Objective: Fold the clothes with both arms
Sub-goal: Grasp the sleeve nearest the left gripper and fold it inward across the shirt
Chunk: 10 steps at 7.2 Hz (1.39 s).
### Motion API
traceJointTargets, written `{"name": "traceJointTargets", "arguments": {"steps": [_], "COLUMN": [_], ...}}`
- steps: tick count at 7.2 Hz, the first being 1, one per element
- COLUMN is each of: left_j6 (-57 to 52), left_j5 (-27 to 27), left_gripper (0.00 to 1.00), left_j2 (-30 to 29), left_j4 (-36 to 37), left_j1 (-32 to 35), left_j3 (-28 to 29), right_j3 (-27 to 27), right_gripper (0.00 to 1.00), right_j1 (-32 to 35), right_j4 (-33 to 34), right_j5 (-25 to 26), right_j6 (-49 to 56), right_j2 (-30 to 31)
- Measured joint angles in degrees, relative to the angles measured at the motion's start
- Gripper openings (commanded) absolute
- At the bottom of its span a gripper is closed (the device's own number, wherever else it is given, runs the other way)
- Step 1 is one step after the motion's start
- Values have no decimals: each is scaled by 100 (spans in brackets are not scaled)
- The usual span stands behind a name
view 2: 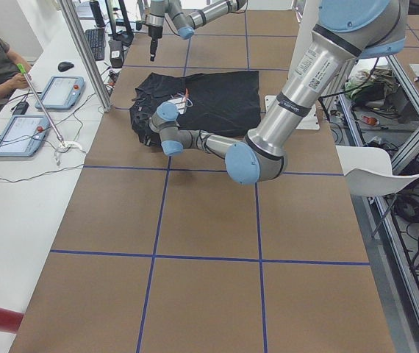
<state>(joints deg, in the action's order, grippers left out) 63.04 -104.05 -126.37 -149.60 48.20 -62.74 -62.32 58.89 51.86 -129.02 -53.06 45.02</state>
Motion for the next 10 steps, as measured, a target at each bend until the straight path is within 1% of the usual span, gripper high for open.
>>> {"name": "traceJointTargets", "arguments": {"steps": [3, 5, 6, 8, 10], "left_j6": [954, 1658, 1956, 2322, 2419], "left_j5": [-350, -372, -357, -280, 163], "left_gripper": [0, 0, 0, 0, 0], "left_j2": [-48, -398, -696, -1350, -1685], "left_j4": [494, 660, 728, 754, 694], "left_j1": [-107, -413, -558, -714, -775], "left_j3": [-715, -788, -640, 33, 526], "right_j3": [0, 0, 0, 0, 0], "right_gripper": [100, 100, 100, 100, 100], "right_j1": [0, 2, 5, 8, 9], "right_j4": [0, -5, -8, -9, -11], "right_j5": [0, 0, 0, 0, 0], "right_j6": [6, 9, 17, 33, 41], "right_j2": [9, 16, 32, 81, 107]}}
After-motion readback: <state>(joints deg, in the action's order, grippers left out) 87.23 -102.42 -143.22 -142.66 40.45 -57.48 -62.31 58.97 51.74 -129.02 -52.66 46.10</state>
